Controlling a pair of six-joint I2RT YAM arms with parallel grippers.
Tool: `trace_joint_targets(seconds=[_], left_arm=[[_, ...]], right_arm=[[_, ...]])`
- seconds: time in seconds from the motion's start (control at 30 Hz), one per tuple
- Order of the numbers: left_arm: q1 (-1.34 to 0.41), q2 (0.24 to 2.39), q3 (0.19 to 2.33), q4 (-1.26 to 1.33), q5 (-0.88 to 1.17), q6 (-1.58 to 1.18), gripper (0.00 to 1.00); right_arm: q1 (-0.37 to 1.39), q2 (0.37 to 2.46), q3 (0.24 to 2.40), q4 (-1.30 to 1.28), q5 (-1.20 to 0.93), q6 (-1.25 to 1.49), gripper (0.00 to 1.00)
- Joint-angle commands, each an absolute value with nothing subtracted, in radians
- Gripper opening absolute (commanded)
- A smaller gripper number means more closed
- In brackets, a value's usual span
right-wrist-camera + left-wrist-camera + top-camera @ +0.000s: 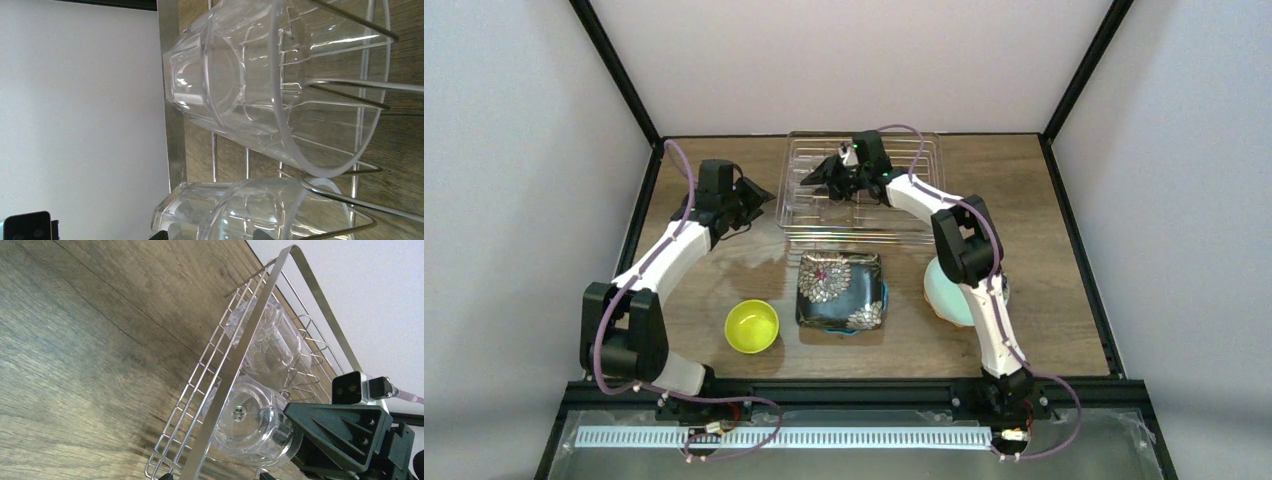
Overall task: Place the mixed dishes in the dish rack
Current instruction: Place the cup on the dish rack.
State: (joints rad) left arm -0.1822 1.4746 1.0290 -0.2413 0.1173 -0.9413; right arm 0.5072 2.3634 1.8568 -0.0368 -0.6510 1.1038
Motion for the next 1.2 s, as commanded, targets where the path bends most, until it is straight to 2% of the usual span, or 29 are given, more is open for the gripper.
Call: trace_joint_targets(seconds=[0.0,0.47,0.87,1.17], left_arm=[[-0.179,1.483,1.045,-0.250,0.118,-0.936,1.00],[-0.180,1.490,1.045,-0.251,0.113,-0.936,1.00],[-0.180,1.500,1.045,-0.250,0.105,-0.937,1.00],[-0.190,1.524,1.049,-0.229,0.111,-0.954,1.00]], right_arm=[[0.486,2.343,1.811,-0.113,-0.593,1.062,0.99],[0.457,2.260,1.682,-0.015,-0.598,1.051,0.99],[0.438,2.203,1.659,-0.018,-0.578,0.985,0.99],[0.440,2.212,1.735,-0.178,-0.531,0.872,0.99]])
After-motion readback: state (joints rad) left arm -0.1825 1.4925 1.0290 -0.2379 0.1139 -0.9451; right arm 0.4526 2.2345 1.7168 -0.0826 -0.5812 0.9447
